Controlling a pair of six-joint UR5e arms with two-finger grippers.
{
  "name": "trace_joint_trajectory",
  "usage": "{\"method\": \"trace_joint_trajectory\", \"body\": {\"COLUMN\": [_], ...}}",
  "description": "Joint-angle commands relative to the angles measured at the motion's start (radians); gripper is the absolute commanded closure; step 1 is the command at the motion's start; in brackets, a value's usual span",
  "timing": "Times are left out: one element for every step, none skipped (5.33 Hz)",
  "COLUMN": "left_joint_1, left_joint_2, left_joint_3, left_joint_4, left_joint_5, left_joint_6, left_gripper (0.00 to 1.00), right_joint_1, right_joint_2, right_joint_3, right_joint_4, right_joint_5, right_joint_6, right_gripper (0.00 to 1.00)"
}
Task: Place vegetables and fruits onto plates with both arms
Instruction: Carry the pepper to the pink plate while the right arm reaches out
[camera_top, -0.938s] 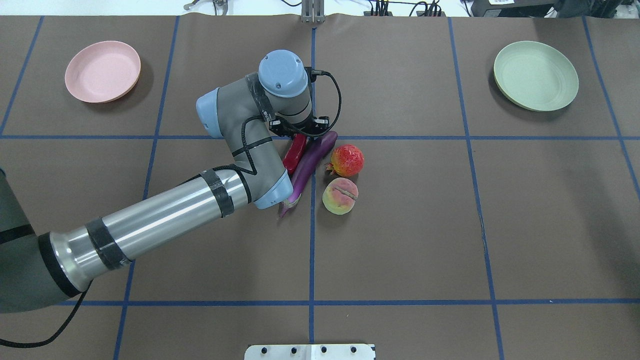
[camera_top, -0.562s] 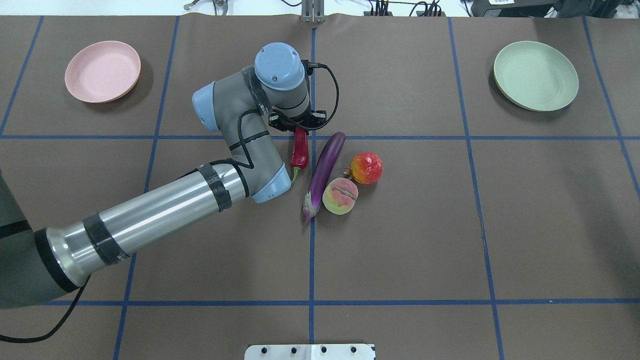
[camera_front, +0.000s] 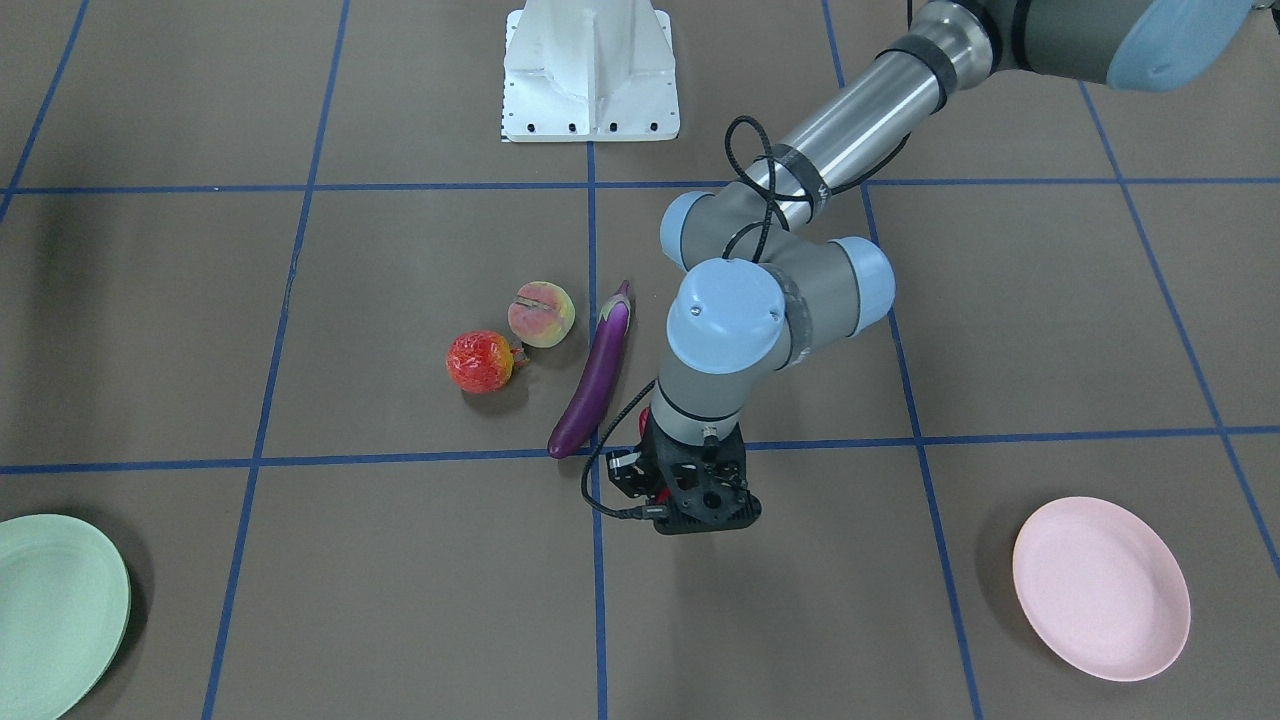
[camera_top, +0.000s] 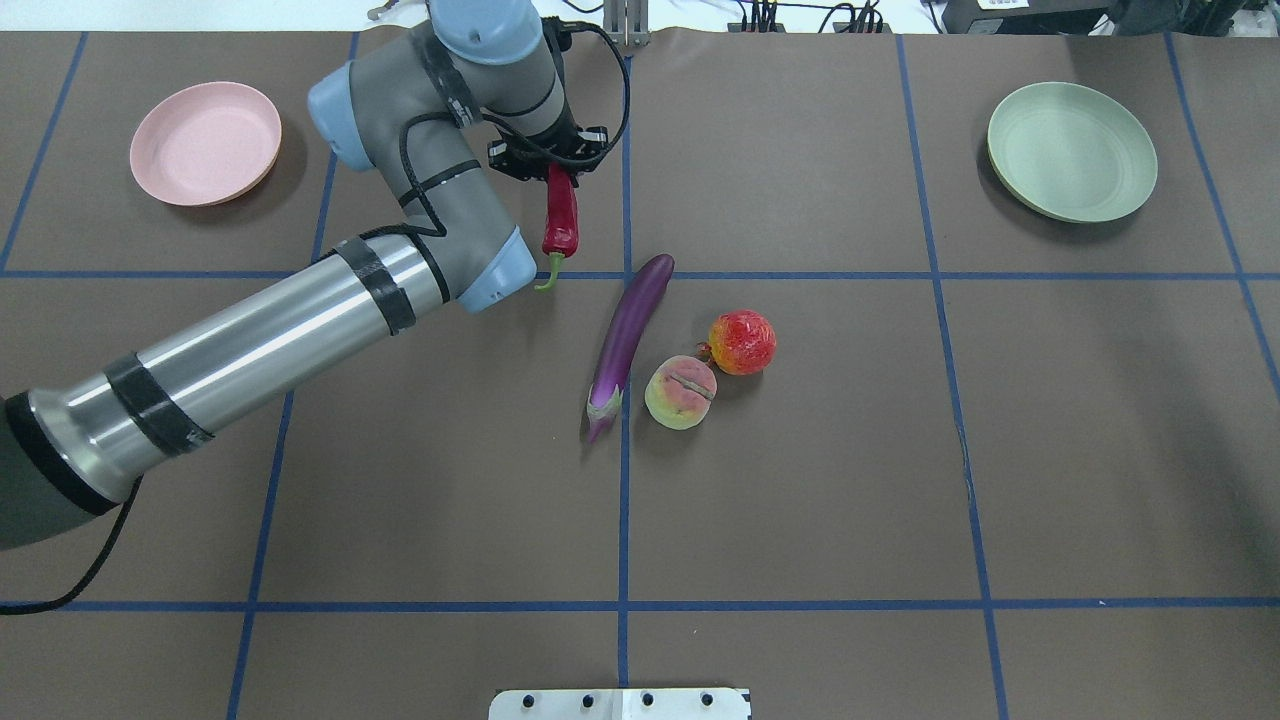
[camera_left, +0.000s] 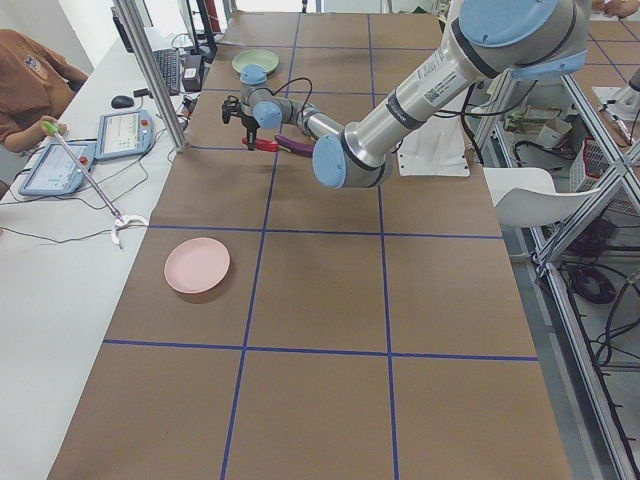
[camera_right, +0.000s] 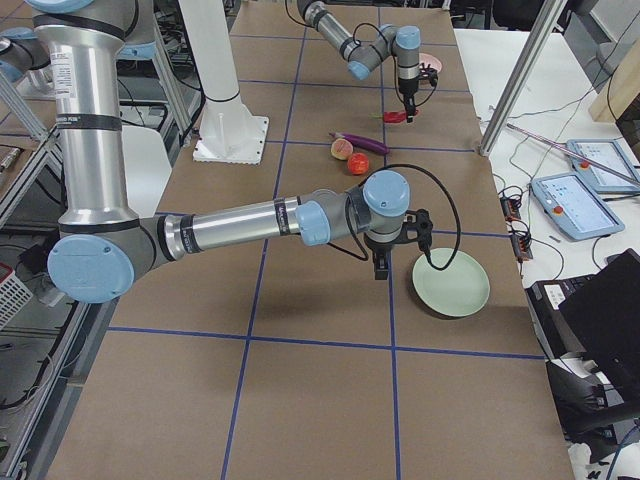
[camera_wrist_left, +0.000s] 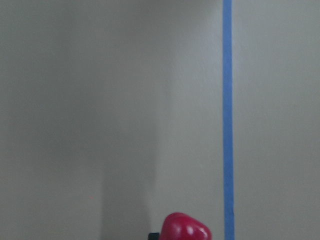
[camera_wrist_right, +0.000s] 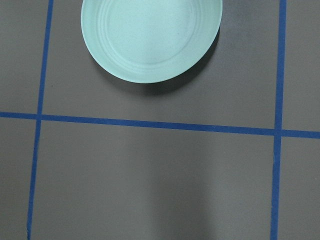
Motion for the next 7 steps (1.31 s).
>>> {"method": "trace_joint_trajectory", "body": {"left_joint_1": [-0.122, -0.206, -0.293, -0.328, -0.340, -0.366, -0.381], "left_joint_2": [0.017, 0.021, 0.049, 0.054, 0.055, 0.055, 0.055], "left_joint_3": [0.006, 0.038, 0.094, 0.166, 0.220, 0.285, 0.325], "left_joint_4": [0.074, 0.128, 0.136, 0.136, 0.127, 0.106, 0.092], "left_joint_5": [-0.052, -0.052, -0.055, -0.053, -0.041, -0.038, -0.020], "left_joint_6": [0.152, 0.231, 0.364, 0.435, 0.465, 0.520, 0.552], "left_gripper": [1.00, 1.00, 1.00, 1.00, 1.00, 1.00, 1.00], "right_joint_1": [-0.136, -0.236, -0.340, -0.435, -0.507, -0.569, -0.626], "right_joint_2": [0.160, 0.259, 0.345, 0.405, 0.452, 0.529, 0.611], "right_joint_3": [0.004, 0.001, 0.004, -0.005, -0.023, -0.080, -0.161], "right_joint_4": [-0.003, -0.003, -0.005, -0.009, -0.011, -0.012, -0.011], "right_joint_5": [-0.020, -0.059, -0.136, -0.218, -0.269, -0.329, -0.374], "right_joint_6": [0.223, 0.402, 0.567, 0.652, 0.710, 0.776, 0.816], "right_gripper": [0.00, 0.00, 0.00, 0.00, 0.00, 0.00, 0.00]}}
